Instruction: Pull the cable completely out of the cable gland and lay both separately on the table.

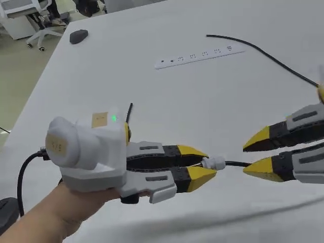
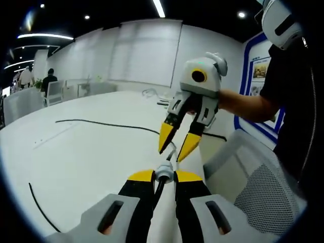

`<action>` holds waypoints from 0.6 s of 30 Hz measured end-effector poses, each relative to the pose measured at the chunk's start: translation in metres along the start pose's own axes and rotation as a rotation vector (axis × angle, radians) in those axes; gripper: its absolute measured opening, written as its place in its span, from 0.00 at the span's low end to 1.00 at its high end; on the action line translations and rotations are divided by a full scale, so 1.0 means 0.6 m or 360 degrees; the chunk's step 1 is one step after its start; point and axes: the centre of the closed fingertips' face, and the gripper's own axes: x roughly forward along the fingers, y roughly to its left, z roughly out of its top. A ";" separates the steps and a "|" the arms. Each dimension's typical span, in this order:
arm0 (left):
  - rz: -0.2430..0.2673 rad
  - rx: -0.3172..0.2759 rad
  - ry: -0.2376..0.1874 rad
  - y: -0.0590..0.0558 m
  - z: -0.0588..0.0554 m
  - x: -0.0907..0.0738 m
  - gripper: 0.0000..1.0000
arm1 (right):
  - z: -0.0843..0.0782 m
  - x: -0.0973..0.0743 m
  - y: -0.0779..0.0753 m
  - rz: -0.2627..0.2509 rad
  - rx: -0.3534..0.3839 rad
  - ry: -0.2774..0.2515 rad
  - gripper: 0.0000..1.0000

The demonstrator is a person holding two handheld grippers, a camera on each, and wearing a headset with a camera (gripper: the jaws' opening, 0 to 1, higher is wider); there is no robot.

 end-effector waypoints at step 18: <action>0.0063 0.0057 -0.0023 0.016 0.004 -0.003 0.14 | -0.058 -0.032 -0.052 -0.0222 0.0193 0.0031 0.00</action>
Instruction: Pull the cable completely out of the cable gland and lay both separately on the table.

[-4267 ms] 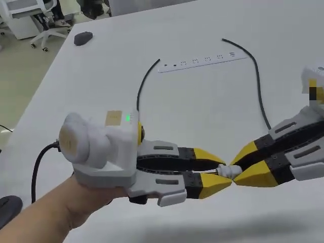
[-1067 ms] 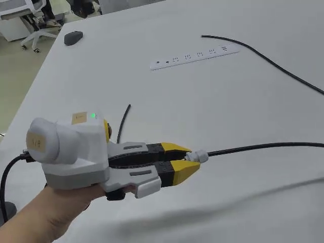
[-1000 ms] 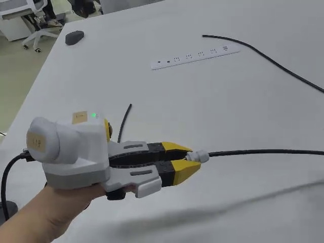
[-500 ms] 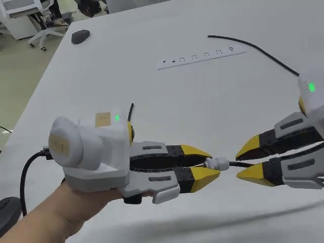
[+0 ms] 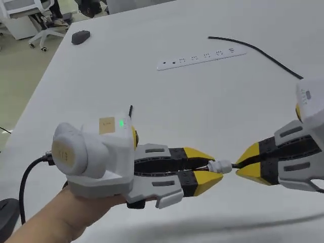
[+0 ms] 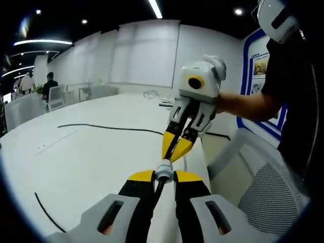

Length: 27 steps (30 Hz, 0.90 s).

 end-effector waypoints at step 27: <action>0.0113 0.0003 0.0020 0.022 -0.008 -0.033 0.14 | -0.209 -0.050 -0.074 -0.0312 0.0356 0.0394 0.08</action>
